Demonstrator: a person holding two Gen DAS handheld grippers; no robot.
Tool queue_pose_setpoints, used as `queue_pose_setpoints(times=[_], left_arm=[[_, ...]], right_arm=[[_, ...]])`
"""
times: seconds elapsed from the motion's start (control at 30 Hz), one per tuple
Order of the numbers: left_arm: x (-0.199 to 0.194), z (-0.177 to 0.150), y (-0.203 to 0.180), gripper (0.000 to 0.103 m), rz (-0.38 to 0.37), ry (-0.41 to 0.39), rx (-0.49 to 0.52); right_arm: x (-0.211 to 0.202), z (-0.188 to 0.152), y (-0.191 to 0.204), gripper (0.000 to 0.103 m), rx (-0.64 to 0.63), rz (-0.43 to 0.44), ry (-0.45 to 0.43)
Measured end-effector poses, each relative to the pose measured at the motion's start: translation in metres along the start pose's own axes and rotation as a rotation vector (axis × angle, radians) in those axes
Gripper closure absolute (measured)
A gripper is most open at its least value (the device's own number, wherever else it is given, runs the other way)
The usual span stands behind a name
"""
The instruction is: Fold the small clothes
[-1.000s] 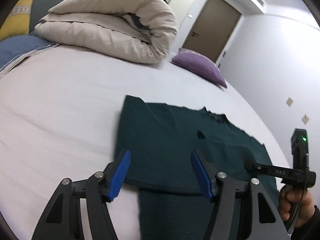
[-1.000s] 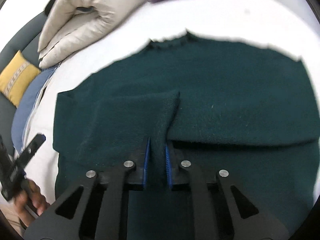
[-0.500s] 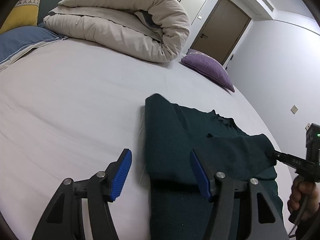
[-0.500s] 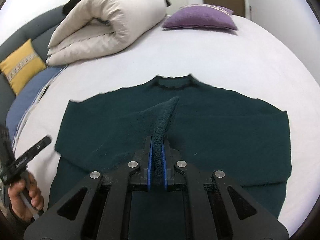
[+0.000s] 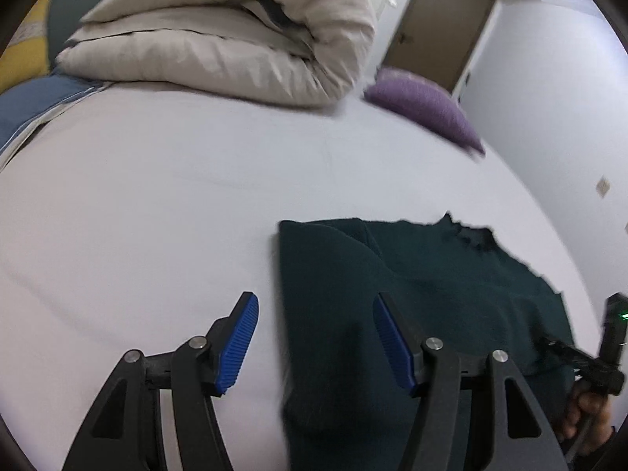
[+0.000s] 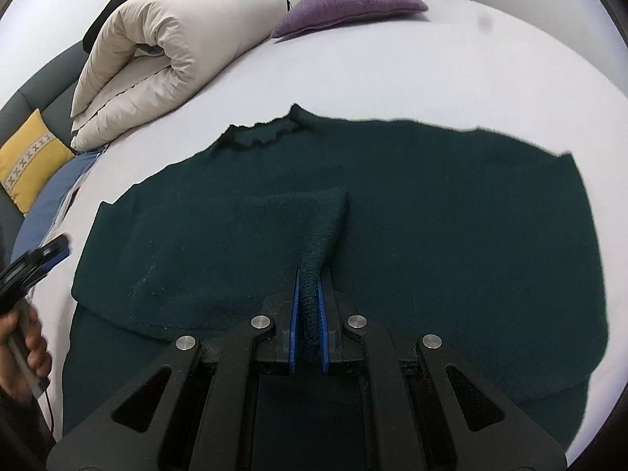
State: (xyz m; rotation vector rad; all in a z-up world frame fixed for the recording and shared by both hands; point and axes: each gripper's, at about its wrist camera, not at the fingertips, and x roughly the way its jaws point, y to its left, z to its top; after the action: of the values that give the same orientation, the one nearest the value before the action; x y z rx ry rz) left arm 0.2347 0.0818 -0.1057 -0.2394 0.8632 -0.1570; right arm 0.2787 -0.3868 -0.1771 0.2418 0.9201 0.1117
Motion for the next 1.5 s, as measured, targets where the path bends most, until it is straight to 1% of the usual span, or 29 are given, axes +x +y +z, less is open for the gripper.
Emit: queue_pose_setpoints(times=[0.07, 0.1, 0.13, 0.17, 0.2, 0.23, 0.27, 0.37, 0.43, 0.5, 0.6, 0.67, 0.73, 0.77, 0.8, 0.87, 0.93, 0.97, 1.0, 1.03, 1.07, 1.13, 1.17, 1.23, 1.3, 1.37, 1.4, 1.47, 1.5], left_arm=[[0.019, 0.008, -0.007, 0.039, 0.053, 0.019, 0.045], [0.026, 0.011, -0.008, 0.040, 0.066, 0.025, 0.045], [0.032, 0.013, -0.007, 0.043, 0.071, 0.031, 0.044], [0.041, 0.015, -0.007, 0.051, 0.079, 0.046, 0.047], [0.052, 0.015, -0.004, 0.056, 0.082, 0.067, 0.043], [0.057, 0.015, -0.001, 0.056, 0.081, 0.068, 0.035], [0.059, 0.015, 0.002, 0.057, 0.077, 0.050, 0.030], [0.061, 0.014, -0.001, 0.060, 0.090, 0.028, 0.057], [0.062, 0.011, 0.000, 0.061, 0.084, 0.015, 0.067], [0.063, 0.010, 0.007, 0.064, 0.060, 0.014, 0.040], [0.061, 0.013, 0.012, 0.066, 0.053, 0.016, 0.022], [0.053, 0.013, 0.013, 0.067, 0.070, -0.001, 0.018], [0.040, 0.011, 0.012, 0.068, 0.090, -0.027, 0.013], [0.031, 0.009, 0.009, 0.068, 0.086, -0.047, 0.020], [0.021, 0.005, 0.003, 0.068, 0.084, -0.066, 0.045], [0.011, -0.004, -0.009, 0.068, 0.106, -0.076, 0.101], [0.015, -0.016, -0.020, 0.068, 0.128, -0.033, 0.158], [0.018, -0.020, -0.021, 0.068, 0.141, -0.020, 0.175], [0.022, -0.024, -0.022, 0.068, 0.164, -0.007, 0.196], [0.025, -0.026, -0.020, 0.067, 0.168, 0.001, 0.197], [0.025, -0.027, -0.018, 0.066, 0.164, 0.005, 0.188], [0.025, -0.027, -0.012, 0.066, 0.146, 0.013, 0.169], [0.026, -0.028, -0.013, 0.065, 0.154, 0.011, 0.187], [0.027, -0.034, -0.018, 0.065, 0.180, 0.006, 0.232], [0.024, -0.033, -0.019, 0.065, 0.189, 0.005, 0.232], [0.013, -0.036, -0.024, 0.065, 0.221, -0.010, 0.254], [0.008, -0.039, -0.027, 0.065, 0.229, -0.021, 0.272], [0.004, -0.046, -0.034, 0.065, 0.244, -0.036, 0.317], [0.005, -0.051, -0.035, 0.065, 0.260, -0.037, 0.339]], right_arm=[[-0.001, -0.001, -0.004, 0.096, 0.012, 0.011, -0.013], [-0.002, -0.001, -0.005, 0.096, 0.011, 0.011, -0.022], [-0.003, -0.002, -0.005, 0.096, 0.006, 0.007, -0.029], [-0.004, -0.004, -0.004, 0.096, 0.006, 0.008, -0.030], [-0.003, -0.006, -0.005, 0.096, 0.010, 0.013, -0.023], [0.000, -0.008, -0.008, 0.096, 0.017, 0.020, -0.017], [0.000, -0.010, -0.009, 0.096, 0.017, 0.026, -0.022], [0.000, -0.010, -0.008, 0.096, 0.014, 0.023, -0.028], [-0.001, -0.012, -0.007, 0.097, 0.019, 0.011, -0.034], [-0.003, -0.014, -0.010, 0.097, 0.046, 0.007, -0.042], [-0.003, -0.015, -0.013, 0.097, 0.076, 0.015, -0.043], [-0.007, -0.015, -0.013, 0.097, 0.079, 0.007, -0.044], [-0.011, -0.014, -0.014, 0.094, 0.087, 0.005, -0.038], [-0.014, -0.013, -0.015, 0.089, 0.106, 0.019, -0.033], [-0.018, -0.012, -0.017, 0.076, 0.123, 0.031, -0.031], [-0.022, -0.010, -0.019, 0.061, 0.144, 0.046, -0.046], [-0.022, -0.007, -0.019, 0.062, 0.138, 0.042, -0.057], [-0.018, -0.007, -0.016, 0.072, 0.122, 0.030, -0.040], [-0.014, -0.007, -0.014, 0.090, 0.102, 0.000, -0.019], [-0.009, -0.009, -0.011, 0.091, 0.073, -0.045, 0.002], [-0.010, -0.011, -0.010, 0.093, 0.060, -0.053, -0.004], [-0.011, -0.014, -0.012, 0.100, 0.060, -0.065, -0.013], [-0.012, -0.015, -0.015, 0.103, 0.070, -0.080, -0.019], [-0.013, -0.016, -0.024, 0.103, 0.100, -0.074, -0.020], [-0.012, -0.018, -0.033, 0.103, 0.133, -0.062, -0.009], [-0.018, -0.016, -0.033, 0.102, 0.158, -0.060, -0.004], [-0.026, -0.015, -0.029, 0.099, 0.153, -0.056, -0.023], [-0.041, -0.012, -0.018, 0.097, 0.119, -0.049, -0.085], [-0.045, -0.011, -0.014, 0.097, 0.111, -0.026, -0.094]])
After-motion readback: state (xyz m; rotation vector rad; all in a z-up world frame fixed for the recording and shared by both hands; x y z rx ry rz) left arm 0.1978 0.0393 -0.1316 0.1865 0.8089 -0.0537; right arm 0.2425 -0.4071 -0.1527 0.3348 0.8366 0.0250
